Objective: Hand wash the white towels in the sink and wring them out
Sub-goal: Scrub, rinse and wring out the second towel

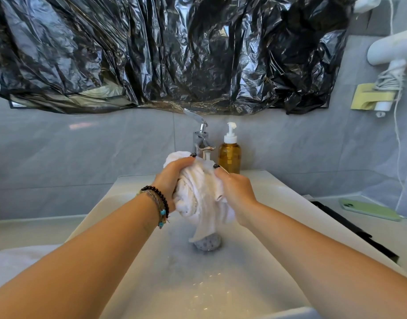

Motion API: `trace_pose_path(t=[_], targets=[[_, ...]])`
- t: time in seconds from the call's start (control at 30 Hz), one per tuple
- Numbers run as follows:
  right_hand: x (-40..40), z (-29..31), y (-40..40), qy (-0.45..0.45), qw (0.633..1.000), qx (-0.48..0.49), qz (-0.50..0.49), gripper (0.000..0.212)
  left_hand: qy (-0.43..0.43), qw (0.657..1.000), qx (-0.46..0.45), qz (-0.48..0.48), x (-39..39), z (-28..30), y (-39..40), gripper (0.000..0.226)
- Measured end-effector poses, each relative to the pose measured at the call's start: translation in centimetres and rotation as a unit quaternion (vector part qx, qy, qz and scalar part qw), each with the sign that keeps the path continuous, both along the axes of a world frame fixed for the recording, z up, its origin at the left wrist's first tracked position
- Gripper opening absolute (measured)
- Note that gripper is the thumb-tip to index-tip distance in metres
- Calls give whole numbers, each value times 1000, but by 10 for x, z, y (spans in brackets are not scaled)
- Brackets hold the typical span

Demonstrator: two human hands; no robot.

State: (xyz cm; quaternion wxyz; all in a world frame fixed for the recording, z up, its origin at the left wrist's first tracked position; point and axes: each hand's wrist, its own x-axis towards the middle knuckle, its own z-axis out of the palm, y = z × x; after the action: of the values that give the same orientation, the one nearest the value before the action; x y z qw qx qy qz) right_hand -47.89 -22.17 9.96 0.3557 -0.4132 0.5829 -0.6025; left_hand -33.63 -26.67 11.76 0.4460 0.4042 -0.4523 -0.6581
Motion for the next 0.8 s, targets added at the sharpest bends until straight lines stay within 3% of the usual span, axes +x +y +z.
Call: trace_pose_path(t=[0.07, 0.13, 0.27, 0.33, 0.4, 0.5, 0.57, 0.67, 0.73, 0.8], targets=[[7, 1, 1, -12, 998, -29, 51, 18, -6, 999, -3, -45, -7, -2, 7, 49], [10, 1, 3, -12, 993, -31, 115, 16, -9, 997, -6, -78, -11, -4, 11, 40], [6, 2, 2, 58, 981, -15, 184, 18, -13, 998, -20, -58, -15, -6, 11, 45], [2, 4, 1, 83, 976, -35, 199, 20, -13, 999, -34, -13, -16, -5, 9, 62], [-3, 9, 1, 85, 977, -65, 185, 12, -26, 997, -58, 40, -16, -2, 6, 65], [-18, 9, -3, 49, 991, -84, 93, 15, -41, 991, -70, 107, -9, 1, 7, 42], [-31, -3, -12, 132, 991, -23, 25, 14, -40, 989, -55, 128, 0, 1, 3, 41], [-32, -34, -20, 319, 944, 68, 47, 24, -50, 990, -35, 130, 14, 4, 0, 63], [-21, -58, -16, 443, 885, 111, 86, 38, -50, 991, -27, 120, 20, 5, -9, 81], [-17, -82, -3, 548, 814, 180, 74, 62, -58, 992, -29, 111, 21, 7, -11, 85]])
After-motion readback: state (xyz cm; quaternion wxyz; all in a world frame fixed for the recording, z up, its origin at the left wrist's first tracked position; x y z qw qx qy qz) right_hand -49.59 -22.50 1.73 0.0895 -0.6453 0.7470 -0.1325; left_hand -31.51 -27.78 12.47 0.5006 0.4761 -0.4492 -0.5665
